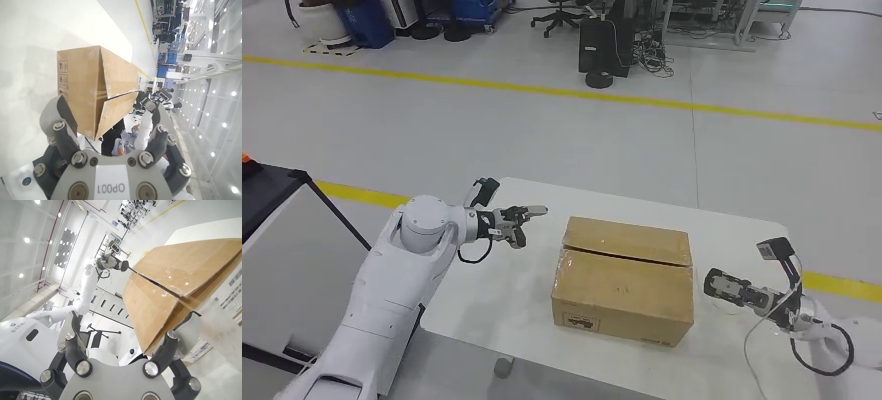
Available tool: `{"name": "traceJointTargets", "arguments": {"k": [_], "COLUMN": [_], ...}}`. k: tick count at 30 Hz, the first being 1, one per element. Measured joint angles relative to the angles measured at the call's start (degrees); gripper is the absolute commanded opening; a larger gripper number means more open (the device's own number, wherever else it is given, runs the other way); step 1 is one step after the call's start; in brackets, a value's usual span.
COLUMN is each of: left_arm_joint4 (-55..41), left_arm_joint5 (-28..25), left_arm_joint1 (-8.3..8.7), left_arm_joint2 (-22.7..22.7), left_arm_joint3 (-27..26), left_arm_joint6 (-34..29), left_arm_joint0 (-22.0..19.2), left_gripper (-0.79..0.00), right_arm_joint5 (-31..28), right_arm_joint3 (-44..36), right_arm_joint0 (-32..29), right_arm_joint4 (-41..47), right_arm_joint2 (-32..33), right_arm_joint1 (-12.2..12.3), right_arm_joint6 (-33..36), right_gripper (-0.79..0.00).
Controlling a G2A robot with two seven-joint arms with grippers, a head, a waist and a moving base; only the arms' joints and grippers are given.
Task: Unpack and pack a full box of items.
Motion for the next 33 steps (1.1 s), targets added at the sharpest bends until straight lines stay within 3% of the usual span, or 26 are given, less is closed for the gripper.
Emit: {"name": "traceJointTargets", "arguments": {"k": [20,28,33], "left_arm_joint4": [0.0,0.0,0.0], "left_arm_joint5": [0.0,0.0,0.0], "left_arm_joint1": [0.00,0.00,0.00], "left_arm_joint2": [0.0,0.0,0.0], "left_arm_joint3": [0.0,0.0,0.0], "left_arm_joint6": [0.0,0.0,0.0], "left_arm_joint0": [0.0,0.0,0.0], "left_gripper": [0.000,0.000,0.000], "right_arm_joint5": [-0.5,1.5,5.7], "right_arm_joint3": [5.5,2.6,-0.8], "right_arm_joint0": [5.6,3.2,0.9], "right_arm_joint4": [0.7,6.4,12.6], "right_arm_joint2": [-6.7,-6.9,-6.6], "right_arm_joint1": [1.1,1.8,2.6], "right_arm_joint6": [-0.5,1.6,5.7], "right_gripper": [0.000,0.000,0.000]}}
